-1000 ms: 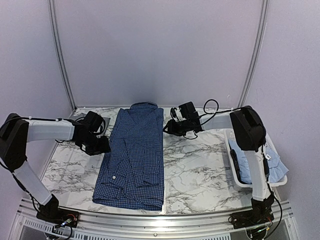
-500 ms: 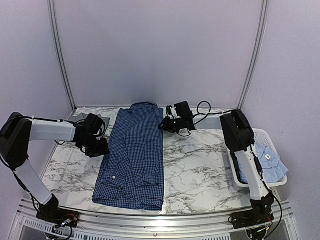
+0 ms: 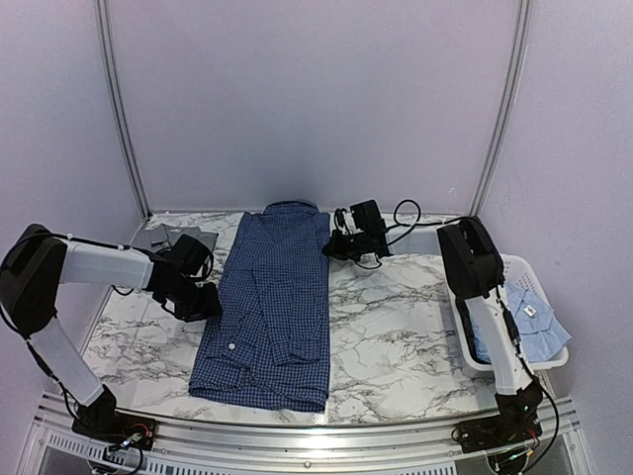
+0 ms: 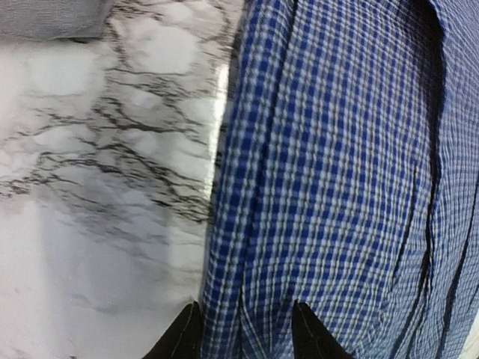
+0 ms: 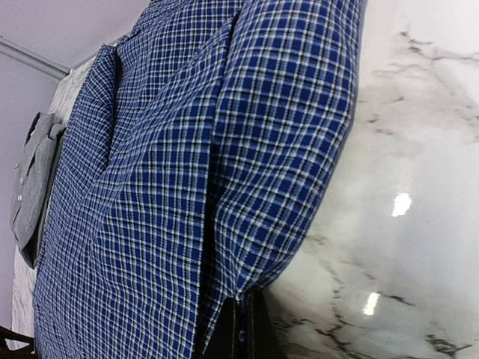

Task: Fold and stack the long sleeve shirts
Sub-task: Move the rectangle-folded shirt to the center of the board.

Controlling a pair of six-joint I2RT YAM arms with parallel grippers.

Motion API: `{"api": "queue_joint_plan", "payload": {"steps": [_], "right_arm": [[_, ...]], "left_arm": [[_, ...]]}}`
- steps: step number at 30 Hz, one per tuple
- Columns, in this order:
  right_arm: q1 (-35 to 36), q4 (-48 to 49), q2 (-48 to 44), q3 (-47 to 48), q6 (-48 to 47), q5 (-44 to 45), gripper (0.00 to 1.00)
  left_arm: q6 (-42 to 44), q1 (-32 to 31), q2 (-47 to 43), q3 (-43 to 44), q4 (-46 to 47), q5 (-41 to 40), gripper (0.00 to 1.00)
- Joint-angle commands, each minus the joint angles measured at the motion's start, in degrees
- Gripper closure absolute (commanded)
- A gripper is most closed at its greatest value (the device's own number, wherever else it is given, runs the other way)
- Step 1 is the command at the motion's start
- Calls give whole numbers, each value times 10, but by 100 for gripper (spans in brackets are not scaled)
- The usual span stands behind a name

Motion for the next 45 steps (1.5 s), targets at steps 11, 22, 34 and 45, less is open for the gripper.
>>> {"api": "queue_joint_plan", "payload": {"steps": [11, 22, 34, 45], "right_arm": [[-79, -66, -74, -82, -71, 40, 100], [-53, -82, -159, -171, -108, 66, 78], [13, -113, -248, -217, -135, 157, 69], [96, -15, -140, -104, -118, -2, 85]], "left_arm": [[-91, -130, 49, 34, 55, 21, 59], [-130, -185, 33, -6, 58, 22, 77], [-153, -210, -34, -59, 45, 21, 95], [-140, -209, -73, -58, -8, -15, 66]]}}
